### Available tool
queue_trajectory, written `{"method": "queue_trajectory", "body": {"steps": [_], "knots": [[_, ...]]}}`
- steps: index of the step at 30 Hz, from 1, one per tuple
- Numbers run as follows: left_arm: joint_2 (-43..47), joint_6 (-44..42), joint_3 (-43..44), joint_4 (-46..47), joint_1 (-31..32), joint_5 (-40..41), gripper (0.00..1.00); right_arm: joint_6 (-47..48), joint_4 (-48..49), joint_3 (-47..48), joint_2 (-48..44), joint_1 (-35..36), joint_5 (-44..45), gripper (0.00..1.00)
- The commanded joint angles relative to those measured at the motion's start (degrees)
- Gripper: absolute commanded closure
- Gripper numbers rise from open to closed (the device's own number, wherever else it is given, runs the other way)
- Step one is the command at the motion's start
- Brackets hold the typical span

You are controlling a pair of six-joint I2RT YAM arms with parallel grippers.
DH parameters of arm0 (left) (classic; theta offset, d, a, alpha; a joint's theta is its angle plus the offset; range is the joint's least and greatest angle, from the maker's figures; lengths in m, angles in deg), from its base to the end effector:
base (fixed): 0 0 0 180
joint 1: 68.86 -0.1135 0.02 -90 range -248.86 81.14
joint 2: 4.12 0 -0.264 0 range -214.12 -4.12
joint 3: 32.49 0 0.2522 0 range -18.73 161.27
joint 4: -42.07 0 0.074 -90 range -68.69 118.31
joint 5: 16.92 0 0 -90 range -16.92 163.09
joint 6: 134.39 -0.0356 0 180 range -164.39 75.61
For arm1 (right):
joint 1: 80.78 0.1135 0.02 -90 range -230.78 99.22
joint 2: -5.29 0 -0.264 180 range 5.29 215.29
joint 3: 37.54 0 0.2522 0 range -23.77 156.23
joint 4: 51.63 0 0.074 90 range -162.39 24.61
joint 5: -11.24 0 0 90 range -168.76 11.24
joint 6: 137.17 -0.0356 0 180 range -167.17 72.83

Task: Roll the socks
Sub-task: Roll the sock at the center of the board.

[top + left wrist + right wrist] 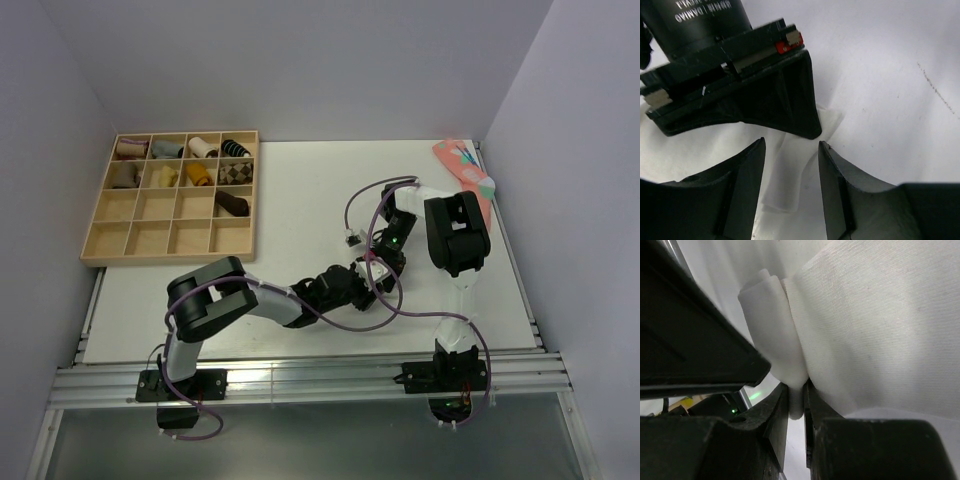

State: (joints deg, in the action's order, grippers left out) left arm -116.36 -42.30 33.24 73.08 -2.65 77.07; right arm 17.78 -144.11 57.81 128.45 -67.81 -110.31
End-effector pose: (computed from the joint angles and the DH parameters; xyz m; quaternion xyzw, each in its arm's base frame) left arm 0.1632 -0.3641 0.1456 0.4044 0.6854 -0.3167 0.5162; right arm 0.3221 0.0933 0.1268 0.5288 -0.7670 -0.3461 0.1110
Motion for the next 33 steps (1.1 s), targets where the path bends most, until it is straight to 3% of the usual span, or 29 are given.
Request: {"method": "queue_trajectory", "body": {"steps": [1, 13, 16, 21, 24, 26, 28, 33], "knots": [[-1.9, -1.3, 1.4, 1.4, 0.3, -1.9, 0.48, 0.2, 0.9, 0.9, 1.0, 0.0, 2.4, 0.79], [-5.3, 2.7, 0.2, 4.4, -1.0, -4.4, 0.51, 0.0, 1.1, 0.9, 1.1, 0.0, 2.3, 0.79], [-6.4, 4.0, 0.4, 4.7, -1.2, -5.0, 0.57, 0.2, 1.0, 0.9, 0.9, 0.0, 1.9, 0.79], [-8.0, 5.6, 1.6, 2.8, -1.5, -7.1, 0.78, 0.2, 1.7, 0.6, 0.3, 0.0, 1.4, 0.79], [-8.2, 7.5, 2.0, 1.6, -2.1, -9.5, 0.88, -0.1, 2.6, 0.4, -0.5, 0.0, 0.4, 0.75], [-8.2, 8.5, 2.2, 0.1, -2.4, -10.6, 0.97, -0.7, 3.6, 0.2, -1.9, -0.2, -0.6, 0.66], [-8.3, 10.6, 2.2, -1.4, -2.8, -12.1, 1.0, -1.3, 4.6, 0.0, -3.2, -0.8, -1.7, 0.6], [-8.1, 14.1, 2.0, -5.4, -4.0, -14.8, 1.0, -5.9, 10.4, -0.5, -9.2, -2.7, -5.6, 0.54]]}}
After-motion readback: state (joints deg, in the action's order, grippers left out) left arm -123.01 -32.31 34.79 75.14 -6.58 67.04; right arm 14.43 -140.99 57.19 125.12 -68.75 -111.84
